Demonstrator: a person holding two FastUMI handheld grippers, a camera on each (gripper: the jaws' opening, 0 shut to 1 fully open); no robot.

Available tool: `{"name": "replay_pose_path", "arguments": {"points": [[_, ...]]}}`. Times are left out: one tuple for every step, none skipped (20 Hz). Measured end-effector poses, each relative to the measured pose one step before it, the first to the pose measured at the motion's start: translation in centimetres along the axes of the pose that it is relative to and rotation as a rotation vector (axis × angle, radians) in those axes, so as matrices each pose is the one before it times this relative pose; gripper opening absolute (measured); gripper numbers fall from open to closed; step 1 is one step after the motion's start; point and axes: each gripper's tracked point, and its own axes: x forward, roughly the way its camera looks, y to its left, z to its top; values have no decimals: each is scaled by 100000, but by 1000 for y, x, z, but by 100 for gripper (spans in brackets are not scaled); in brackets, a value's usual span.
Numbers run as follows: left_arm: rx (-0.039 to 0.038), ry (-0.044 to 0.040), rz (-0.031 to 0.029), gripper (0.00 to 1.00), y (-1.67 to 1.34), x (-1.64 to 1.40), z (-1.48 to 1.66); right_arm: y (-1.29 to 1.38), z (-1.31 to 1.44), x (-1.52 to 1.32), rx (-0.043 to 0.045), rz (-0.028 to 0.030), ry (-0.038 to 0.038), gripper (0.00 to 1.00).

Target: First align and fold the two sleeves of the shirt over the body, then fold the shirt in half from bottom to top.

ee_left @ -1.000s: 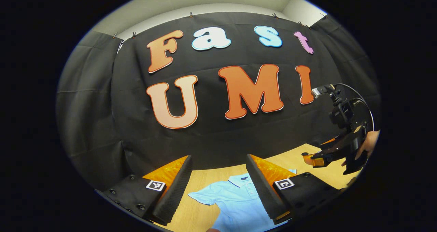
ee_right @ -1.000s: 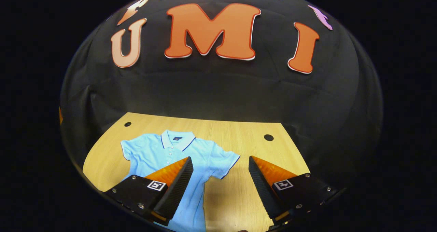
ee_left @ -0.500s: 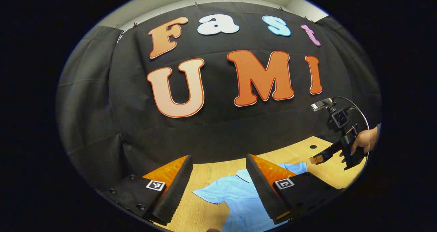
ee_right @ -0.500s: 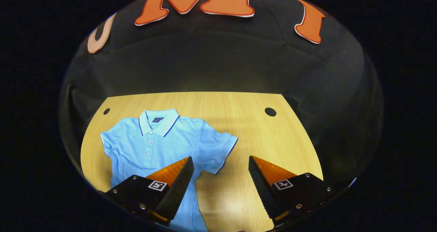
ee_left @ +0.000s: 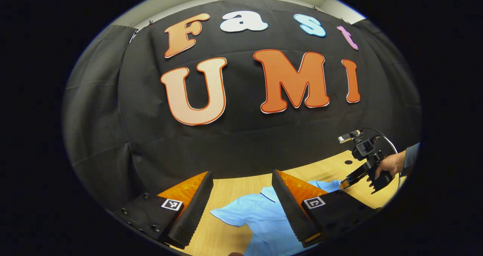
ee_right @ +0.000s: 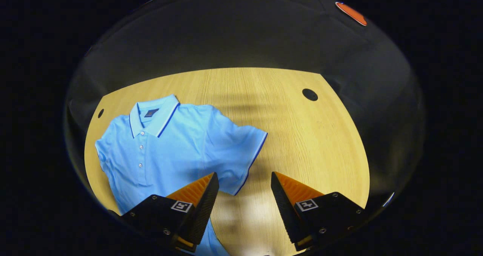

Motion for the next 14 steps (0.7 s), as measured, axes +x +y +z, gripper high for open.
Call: {"name": "replay_pose_path", "arguments": {"points": [[-222,1153,-66,100,-115,392,-196,198,-228,977,769,2,1618,84],[45,1378,-340,100,-291,457,-448,196,-142,686,504,349,1766,84],[99,767,-369,100,-114,222,-118,-42,24,705,514,-385,1058,84],[-1,79,-101,100,-83,242,-34,-167,17,593,490,-586,1114,83],[234,302,158,100,-43,272,-36,-152,116,524,654,-414,947,82],[190,512,119,100,-91,270,-144,-5,48,558,640,-165,976,80],[-94,452,-329,100,-160,131,-153,20,-91,449,859,-147,1162,79],[-119,258,-152,100,-188,248,-74,94,-147,353,734,284,1234,77],[-156,226,-248,100,-156,74,104,95,-132,275,952,132,1187,75],[-74,282,-86,100,-52,115,-222,106,-175,258,743,283,1326,70],[-42,152,-33,100,47,50,15,166,-199,215,774,469,1154,68],[56,102,179,100,-16,-14,-63,209,131,11,1474,762,-203,63],[-66,80,195,100,173,13,-143,438,-4,242,1763,1041,615,60],[-137,234,214,100,153,-36,-41,66,281,-31,1549,-322,-266,56]]}}
